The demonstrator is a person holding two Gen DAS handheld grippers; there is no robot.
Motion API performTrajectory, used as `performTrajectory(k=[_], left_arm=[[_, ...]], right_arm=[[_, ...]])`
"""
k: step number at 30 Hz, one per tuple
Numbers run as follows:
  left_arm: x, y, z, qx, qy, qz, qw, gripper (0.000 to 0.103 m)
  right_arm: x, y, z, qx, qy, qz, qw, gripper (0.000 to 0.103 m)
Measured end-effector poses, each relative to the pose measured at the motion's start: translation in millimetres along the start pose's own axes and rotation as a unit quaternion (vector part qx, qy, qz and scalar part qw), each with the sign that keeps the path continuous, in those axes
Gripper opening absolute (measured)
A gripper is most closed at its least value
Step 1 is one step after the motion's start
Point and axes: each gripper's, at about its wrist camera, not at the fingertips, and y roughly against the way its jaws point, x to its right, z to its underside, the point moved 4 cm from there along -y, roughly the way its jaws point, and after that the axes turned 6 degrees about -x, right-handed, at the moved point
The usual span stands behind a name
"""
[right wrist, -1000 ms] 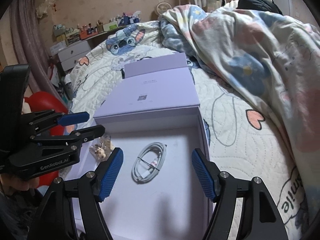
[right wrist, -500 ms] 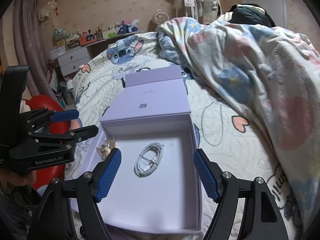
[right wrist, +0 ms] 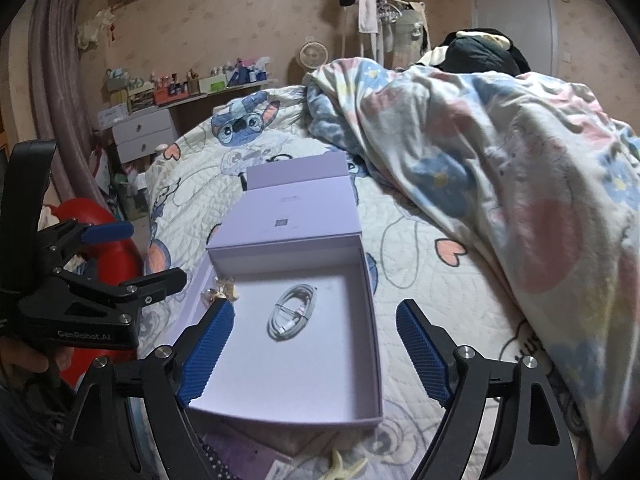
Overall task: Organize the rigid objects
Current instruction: 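Withdraw both tools from the box and move back toward the loose items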
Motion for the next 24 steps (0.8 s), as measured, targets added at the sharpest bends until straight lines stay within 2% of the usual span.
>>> performTrajectory(k=[9, 16, 24], left_arm=[[10, 32, 17, 0.025, -0.012, 0.014, 0.9995, 0.103], [17, 49, 33, 0.025, -0.014, 0.027, 0.9993, 0.103], [27, 67, 52, 0.03, -0.024, 0.025, 0.9989, 0.103]], right_arm=[[-5, 36, 17, 0.017, -0.003, 0.016, 1.0, 0.09], [-10, 57, 30, 0.025, -0.005, 0.023, 0.999, 0.09], [-18, 80, 47, 0.035, -0.004, 0.027, 0.999, 0.093]])
